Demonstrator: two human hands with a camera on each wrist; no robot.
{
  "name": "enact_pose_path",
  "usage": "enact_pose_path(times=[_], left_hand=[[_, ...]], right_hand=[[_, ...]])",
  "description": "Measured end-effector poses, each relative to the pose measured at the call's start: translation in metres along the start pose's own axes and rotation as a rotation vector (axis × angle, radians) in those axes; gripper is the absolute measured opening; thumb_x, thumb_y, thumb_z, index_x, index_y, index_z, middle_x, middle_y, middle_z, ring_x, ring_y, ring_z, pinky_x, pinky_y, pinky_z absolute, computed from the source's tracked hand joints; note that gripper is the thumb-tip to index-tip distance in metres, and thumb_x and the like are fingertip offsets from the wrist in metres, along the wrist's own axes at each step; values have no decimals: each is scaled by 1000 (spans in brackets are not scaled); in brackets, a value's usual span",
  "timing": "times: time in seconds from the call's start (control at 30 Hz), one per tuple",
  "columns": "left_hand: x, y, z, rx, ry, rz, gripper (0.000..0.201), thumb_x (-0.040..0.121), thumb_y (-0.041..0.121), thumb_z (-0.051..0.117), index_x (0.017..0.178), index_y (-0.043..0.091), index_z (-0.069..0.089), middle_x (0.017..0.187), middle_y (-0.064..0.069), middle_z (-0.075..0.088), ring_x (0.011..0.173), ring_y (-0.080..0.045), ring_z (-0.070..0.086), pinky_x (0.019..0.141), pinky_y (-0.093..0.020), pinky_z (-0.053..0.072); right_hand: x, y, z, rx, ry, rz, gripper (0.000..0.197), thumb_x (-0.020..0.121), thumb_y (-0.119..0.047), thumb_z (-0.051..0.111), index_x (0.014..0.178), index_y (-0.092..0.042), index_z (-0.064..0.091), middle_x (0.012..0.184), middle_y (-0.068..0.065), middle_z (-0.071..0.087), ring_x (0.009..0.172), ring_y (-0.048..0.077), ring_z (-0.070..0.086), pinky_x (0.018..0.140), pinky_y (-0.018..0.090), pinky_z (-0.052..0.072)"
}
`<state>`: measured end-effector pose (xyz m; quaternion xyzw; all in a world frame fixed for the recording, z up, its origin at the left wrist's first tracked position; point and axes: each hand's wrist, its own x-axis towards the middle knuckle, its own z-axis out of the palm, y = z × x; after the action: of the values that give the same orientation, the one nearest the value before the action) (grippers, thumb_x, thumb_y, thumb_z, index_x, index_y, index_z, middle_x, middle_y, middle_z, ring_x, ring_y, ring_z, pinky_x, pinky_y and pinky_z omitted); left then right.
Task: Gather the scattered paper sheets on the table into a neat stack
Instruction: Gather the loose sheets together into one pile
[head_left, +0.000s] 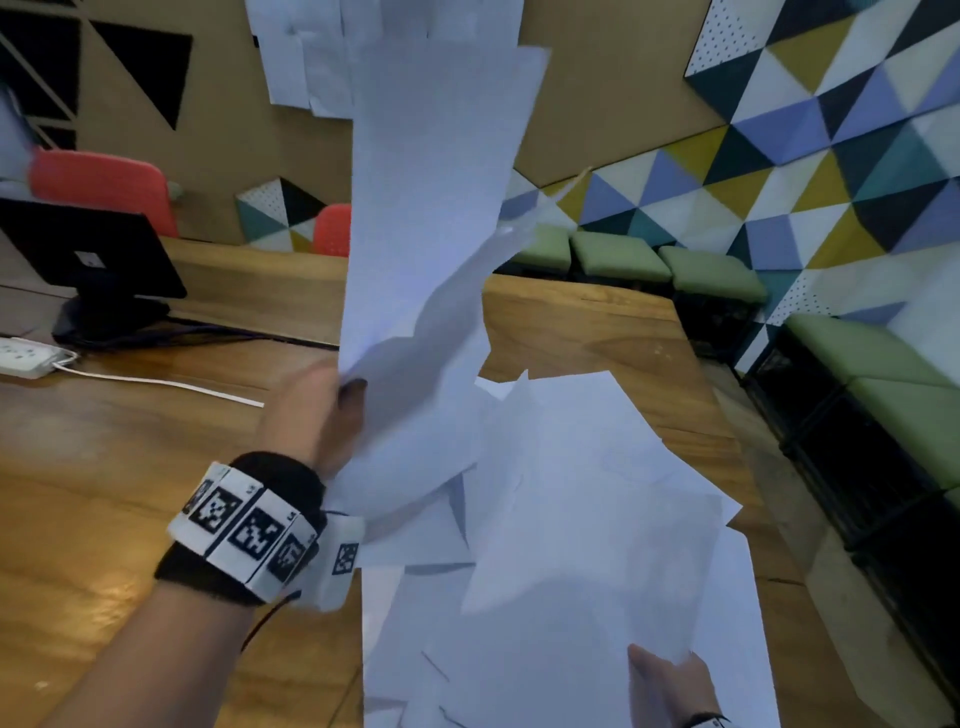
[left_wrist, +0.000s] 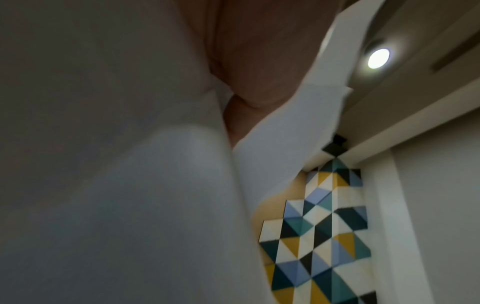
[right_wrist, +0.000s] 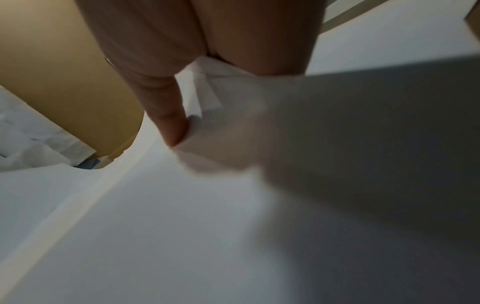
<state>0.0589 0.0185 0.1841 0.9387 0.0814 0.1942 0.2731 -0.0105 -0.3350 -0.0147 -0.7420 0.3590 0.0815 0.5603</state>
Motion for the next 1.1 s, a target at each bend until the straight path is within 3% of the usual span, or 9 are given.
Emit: enact_pose_path(times=[0.1,0.2,0.27,0.4,0.57,0.7,0.97,1.03,1.1], left_hand=[[6,15,-16,-73,141,71,25,89,10,48,76,-8,60,87,-34,60,90,-50,55,65,-36,33],[6,23,-17,-253,123,12,41,87,11,51,49,14,38,60,-15,44,82,-50,52,62,-31,27],[4,21,-8,-368,55,-33,37,84,20,52,50,15,41,55,-11,47,76,-44,56,60,-35,34],[-1,2,22,-636,-33,-215,22,71,29,59,56,12,57,56,-3,55,66,-19,49,62,-34,42],[-8,-3,37,-914,-94,-357,20,75,20,68,82,2,65,85,-13,68,82,-26,64,80,-41,50],[-4,15,39,-986,-115,-348,56,69,32,68,105,-11,58,106,-25,68,97,-38,66,91,-50,51],[-7,31,61,-941,-109,-360,71,66,46,66,100,-15,53,103,-34,63,93,-47,63,85,-53,53],[-10,33,68,-922,-104,-367,52,72,41,66,80,-7,48,83,-24,56,76,-38,57,72,-44,50],[-16,33,79,-894,-101,-440,36,82,34,63,72,6,41,82,-13,47,80,-28,51,76,-44,47]], right_hand=[[-3,-3,0,9,-3,6,61,49,-17,69,102,12,61,98,15,56,90,22,49,79,31,36],[-7,-5,0,16,-17,13,59,42,-16,62,96,5,60,100,17,57,90,23,50,75,31,38],[-6,-4,0,-2,-26,1,66,43,-17,63,104,8,61,101,17,58,90,24,50,70,32,39],[-3,0,-1,-12,-31,-5,54,54,-12,73,104,5,61,109,24,61,90,26,51,80,34,39],[-2,1,-2,17,-33,36,45,69,-1,73,109,12,58,95,18,58,88,30,53,78,34,39],[-3,0,1,33,-30,20,66,44,-17,64,105,10,60,93,20,60,86,31,56,76,34,40],[2,10,2,1,-38,33,59,46,-24,65,100,-2,58,99,22,63,96,38,59,84,41,47],[8,15,3,-19,-37,47,59,48,-25,67,101,-2,58,101,22,63,99,39,59,87,42,47],[11,17,2,-21,-30,53,57,58,-22,74,108,4,60,101,23,63,101,40,59,87,42,47]])
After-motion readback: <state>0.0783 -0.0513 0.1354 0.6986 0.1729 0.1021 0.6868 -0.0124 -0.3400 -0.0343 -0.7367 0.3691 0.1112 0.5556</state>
